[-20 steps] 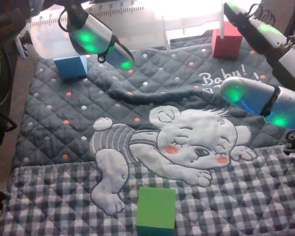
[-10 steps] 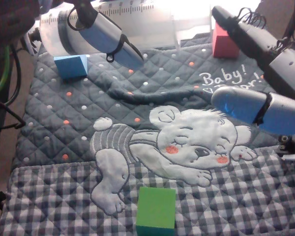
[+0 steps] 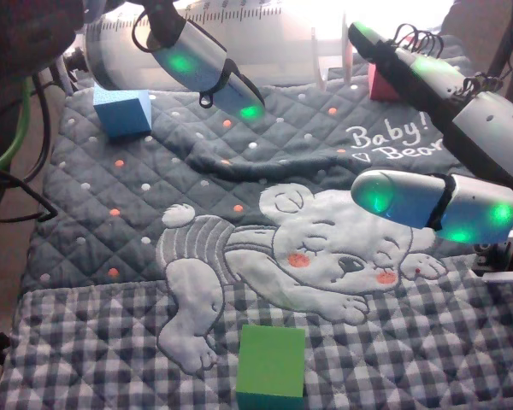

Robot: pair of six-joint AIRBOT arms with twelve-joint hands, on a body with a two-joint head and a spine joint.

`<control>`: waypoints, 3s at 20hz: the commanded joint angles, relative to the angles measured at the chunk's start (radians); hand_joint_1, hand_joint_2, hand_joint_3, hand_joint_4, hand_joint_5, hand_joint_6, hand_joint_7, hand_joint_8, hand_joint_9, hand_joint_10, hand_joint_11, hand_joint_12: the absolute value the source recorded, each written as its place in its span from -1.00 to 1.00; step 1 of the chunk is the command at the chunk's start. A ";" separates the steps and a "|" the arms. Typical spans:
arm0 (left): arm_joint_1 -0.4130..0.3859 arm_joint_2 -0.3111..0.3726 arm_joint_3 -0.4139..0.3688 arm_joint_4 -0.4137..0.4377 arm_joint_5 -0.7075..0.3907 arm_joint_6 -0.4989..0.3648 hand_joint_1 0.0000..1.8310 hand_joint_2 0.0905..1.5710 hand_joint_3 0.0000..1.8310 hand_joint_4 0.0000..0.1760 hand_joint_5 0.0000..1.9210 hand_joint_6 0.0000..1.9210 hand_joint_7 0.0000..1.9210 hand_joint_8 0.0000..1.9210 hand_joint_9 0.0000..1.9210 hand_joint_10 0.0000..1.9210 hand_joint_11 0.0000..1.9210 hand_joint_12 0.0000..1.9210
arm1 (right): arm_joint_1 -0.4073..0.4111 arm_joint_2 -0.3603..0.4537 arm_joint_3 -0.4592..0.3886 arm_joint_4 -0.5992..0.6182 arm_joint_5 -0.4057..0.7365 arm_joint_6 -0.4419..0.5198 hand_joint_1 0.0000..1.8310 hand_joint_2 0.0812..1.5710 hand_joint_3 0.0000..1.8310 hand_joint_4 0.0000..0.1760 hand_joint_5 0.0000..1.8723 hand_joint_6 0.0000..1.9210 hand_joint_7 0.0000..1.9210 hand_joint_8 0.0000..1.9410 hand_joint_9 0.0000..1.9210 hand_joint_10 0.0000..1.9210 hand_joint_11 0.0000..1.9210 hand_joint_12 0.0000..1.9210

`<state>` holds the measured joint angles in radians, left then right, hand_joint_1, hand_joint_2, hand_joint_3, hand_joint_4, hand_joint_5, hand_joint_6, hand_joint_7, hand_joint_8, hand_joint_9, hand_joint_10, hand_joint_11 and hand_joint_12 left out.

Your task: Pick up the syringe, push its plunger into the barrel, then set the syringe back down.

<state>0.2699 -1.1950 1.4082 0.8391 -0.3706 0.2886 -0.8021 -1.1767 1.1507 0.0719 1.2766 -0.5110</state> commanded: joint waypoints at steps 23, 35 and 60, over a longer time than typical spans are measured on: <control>0.058 -0.017 0.040 -0.041 -0.053 -0.051 0.69 0.38 -0.98 -1.00 0.26 1.00 0.47 1.00 0.57 1.00 0.60 1.00 | 0.025 0.148 -0.035 -0.077 0.085 -0.008 -1.00 0.22 -0.99 -1.00 -0.94 -1.00 -1.00 -1.00 -1.00 -1.00 -1.00 -1.00; 0.112 -0.046 0.053 0.008 -0.036 -0.068 0.71 0.39 -0.97 -1.00 0.24 1.00 0.44 1.00 0.52 1.00 0.54 1.00 | 0.067 0.166 -0.040 -0.083 0.112 -0.036 -1.00 0.21 -1.00 -1.00 -0.89 -1.00 -0.93 -0.99 -0.96 -0.98 -0.92 -0.96; 0.164 -0.104 0.084 0.104 -0.028 -0.195 0.48 0.43 -0.99 -0.75 -0.01 1.00 0.20 1.00 0.36 1.00 0.42 1.00 | 0.084 0.177 -0.052 -0.084 0.139 -0.054 -0.94 0.11 -1.00 -0.75 -0.79 -0.99 -0.85 -0.99 -0.91 -0.99 -0.94 -0.94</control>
<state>0.4446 -1.2964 1.4891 0.9730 -0.3237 0.1024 -0.7338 -1.0054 1.0992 -0.0273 1.2900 -0.5694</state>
